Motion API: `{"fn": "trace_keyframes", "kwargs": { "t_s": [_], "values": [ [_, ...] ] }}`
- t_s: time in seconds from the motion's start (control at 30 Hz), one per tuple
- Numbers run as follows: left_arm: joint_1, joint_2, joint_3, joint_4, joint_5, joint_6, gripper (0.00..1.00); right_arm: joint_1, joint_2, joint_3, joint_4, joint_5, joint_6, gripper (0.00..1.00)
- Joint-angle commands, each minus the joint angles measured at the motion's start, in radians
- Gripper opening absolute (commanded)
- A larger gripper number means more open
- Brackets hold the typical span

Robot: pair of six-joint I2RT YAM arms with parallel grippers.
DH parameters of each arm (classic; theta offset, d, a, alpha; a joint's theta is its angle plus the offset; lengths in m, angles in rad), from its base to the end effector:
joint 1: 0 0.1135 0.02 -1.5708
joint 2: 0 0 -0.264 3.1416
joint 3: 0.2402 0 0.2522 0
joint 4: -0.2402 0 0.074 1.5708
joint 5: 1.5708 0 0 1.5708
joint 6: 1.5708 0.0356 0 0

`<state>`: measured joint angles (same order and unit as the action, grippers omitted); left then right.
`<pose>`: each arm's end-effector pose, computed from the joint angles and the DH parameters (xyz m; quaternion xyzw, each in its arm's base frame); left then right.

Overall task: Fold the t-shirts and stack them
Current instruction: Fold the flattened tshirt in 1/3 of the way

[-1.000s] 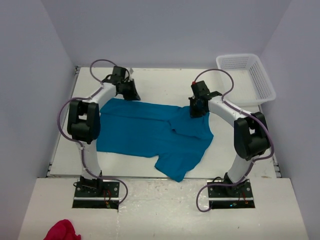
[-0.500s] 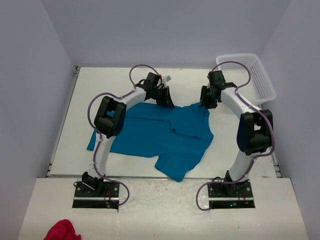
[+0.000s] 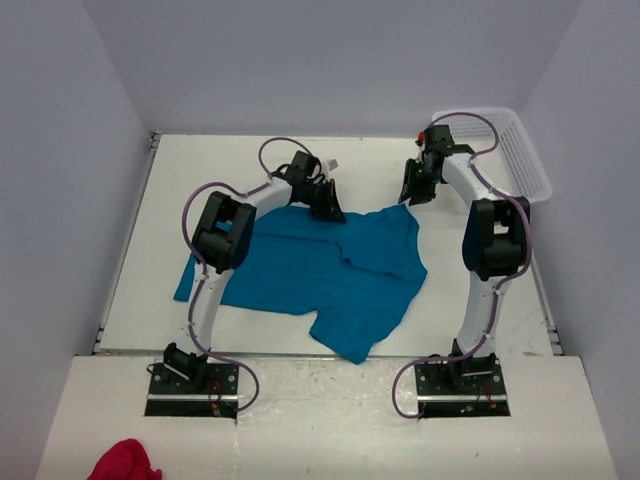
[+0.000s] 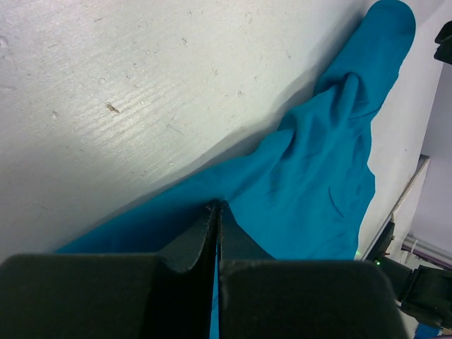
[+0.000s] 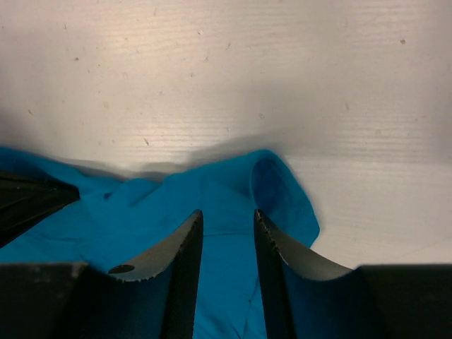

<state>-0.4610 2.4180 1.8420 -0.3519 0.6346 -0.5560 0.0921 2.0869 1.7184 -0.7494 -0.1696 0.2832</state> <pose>0.4541 -0.2491 0.1230 0.0557 0.9051 -0.4047 0.1181 0.4457 0.0472 0.2128 0.0737 0.9684 0.1228 0.2044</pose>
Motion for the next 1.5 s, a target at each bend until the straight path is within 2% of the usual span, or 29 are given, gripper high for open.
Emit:
{"fn": "trace_keyframes", "kwargs": {
  "t_s": [0.0,0.33,0.43,0.63,0.7,0.87,1.2,1.47],
  "values": [
    [-0.004,-0.037,0.022,-0.005,0.000,0.016,0.00,-0.008,0.033,0.066,-0.057,-0.044,-0.030,0.36],
    [-0.004,-0.039,0.030,-0.007,0.014,0.019,0.00,-0.020,0.088,0.084,-0.076,-0.018,-0.035,0.35],
    [-0.004,-0.037,0.028,-0.009,0.011,0.024,0.00,-0.022,0.108,0.099,-0.080,-0.022,-0.038,0.31],
    [-0.004,-0.034,0.022,-0.013,0.004,0.031,0.00,-0.023,0.136,0.153,-0.096,-0.016,-0.035,0.16],
    [-0.004,-0.031,0.019,-0.015,0.001,0.034,0.00,-0.026,0.145,0.162,-0.100,-0.015,-0.027,0.00],
    [0.001,-0.017,0.025,-0.015,-0.012,0.030,0.00,-0.035,0.101,0.123,-0.099,0.053,0.023,0.00],
    [0.057,0.036,0.056,-0.012,0.002,0.024,0.00,-0.040,-0.024,-0.069,-0.044,0.150,0.067,0.00],
    [0.079,0.055,0.074,-0.025,0.016,0.041,0.00,-0.051,0.018,-0.022,-0.062,0.191,0.073,0.00]
  ]
}}
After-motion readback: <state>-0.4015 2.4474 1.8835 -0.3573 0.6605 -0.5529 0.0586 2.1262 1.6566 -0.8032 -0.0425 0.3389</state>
